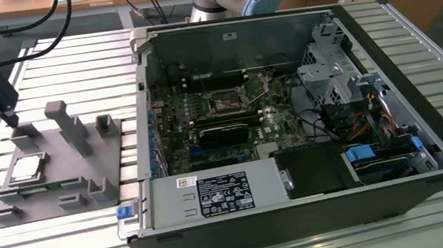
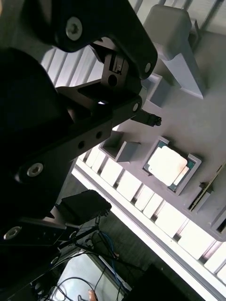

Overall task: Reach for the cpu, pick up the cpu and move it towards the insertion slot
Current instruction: 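Pick up the cpu and move it towards the insertion slot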

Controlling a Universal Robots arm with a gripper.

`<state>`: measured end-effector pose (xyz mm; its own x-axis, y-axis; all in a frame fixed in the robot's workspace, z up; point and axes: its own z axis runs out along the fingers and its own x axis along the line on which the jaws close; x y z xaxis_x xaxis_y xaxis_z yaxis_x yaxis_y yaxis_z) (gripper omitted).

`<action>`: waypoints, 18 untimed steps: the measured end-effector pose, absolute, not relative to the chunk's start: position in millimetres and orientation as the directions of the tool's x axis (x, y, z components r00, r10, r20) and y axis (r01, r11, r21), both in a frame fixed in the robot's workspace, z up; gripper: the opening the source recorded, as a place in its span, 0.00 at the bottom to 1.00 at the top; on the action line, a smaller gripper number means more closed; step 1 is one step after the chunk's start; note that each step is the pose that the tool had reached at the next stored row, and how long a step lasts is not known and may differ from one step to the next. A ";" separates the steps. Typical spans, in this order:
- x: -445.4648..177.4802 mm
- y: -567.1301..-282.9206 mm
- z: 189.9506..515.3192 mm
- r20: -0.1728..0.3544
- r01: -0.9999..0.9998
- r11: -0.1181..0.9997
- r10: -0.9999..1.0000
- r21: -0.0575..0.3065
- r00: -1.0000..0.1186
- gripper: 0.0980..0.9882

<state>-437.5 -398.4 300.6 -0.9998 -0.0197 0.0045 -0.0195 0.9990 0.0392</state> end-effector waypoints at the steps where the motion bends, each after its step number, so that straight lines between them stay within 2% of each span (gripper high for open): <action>1: -437.5 -398.4 299.7 0.004 -0.020 0.999 -0.020 0.039 -1.000 0.81; 18: -437.5 -398.4 291.2 0.004 -0.020 0.999 -0.020 0.039 -1.000 0.81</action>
<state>-437.5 -398.4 291.2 -0.9998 -0.0197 0.0044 -0.0195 0.9990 0.0393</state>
